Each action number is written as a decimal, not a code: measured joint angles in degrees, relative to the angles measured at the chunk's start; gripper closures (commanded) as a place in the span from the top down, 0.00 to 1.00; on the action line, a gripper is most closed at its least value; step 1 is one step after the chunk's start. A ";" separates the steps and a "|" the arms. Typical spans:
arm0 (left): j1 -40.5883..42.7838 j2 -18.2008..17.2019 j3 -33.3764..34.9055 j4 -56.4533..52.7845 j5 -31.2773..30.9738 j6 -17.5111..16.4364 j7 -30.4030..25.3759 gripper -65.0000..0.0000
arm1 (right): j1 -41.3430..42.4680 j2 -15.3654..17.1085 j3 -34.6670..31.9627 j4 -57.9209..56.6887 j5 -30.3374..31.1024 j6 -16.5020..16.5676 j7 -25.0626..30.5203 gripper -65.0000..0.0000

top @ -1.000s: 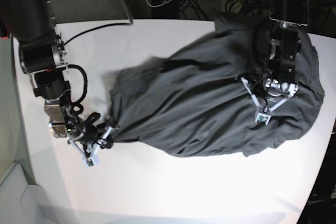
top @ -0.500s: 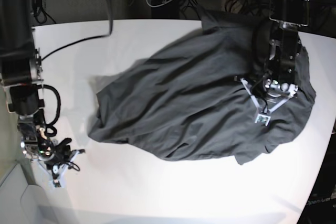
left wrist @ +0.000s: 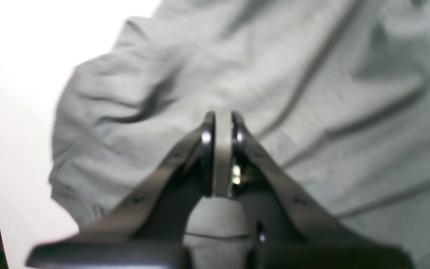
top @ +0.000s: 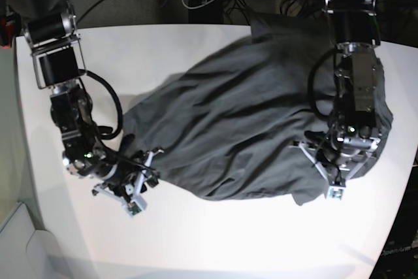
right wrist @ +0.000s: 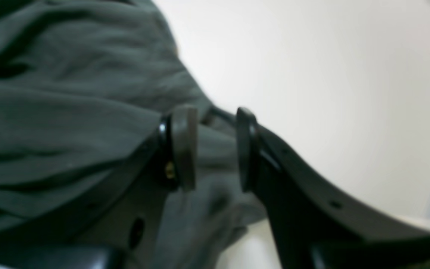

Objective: Layout the t-shirt on the table in an organized manner, then fold the t-shirt properly

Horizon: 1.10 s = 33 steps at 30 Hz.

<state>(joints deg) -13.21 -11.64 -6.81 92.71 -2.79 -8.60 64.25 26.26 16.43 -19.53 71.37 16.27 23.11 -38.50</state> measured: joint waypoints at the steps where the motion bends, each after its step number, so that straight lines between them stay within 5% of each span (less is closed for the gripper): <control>1: -0.68 0.76 -0.66 -0.46 -0.04 -0.09 0.26 0.00 | -0.15 -0.68 0.00 -0.55 -0.44 0.02 0.09 0.30; 10: -2.36 9.88 -0.94 -7.56 0.02 0.48 -0.33 0.00 | -0.55 -2.95 0.02 -10.86 -0.61 -0.04 0.68 0.28; 15: -3.58 12.63 -0.61 -8.20 0.00 0.44 -2.91 0.00 | -5.55 -2.62 0.11 -11.10 0.28 -0.28 6.84 0.23; 26: 3.02 6.01 4.98 -13.20 0.07 0.68 1.09 0.00 | -8.79 -1.86 0.31 -9.92 0.61 -0.46 9.55 0.22; 33: 1.57 5.66 4.79 -12.04 -0.17 0.66 -0.44 0.00 | -16.26 -6.08 0.48 -3.76 1.36 -0.81 11.63 0.22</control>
<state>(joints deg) -11.64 -5.98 -2.02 80.66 -2.96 -7.94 63.81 10.00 10.35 -19.05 67.61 17.63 22.31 -26.87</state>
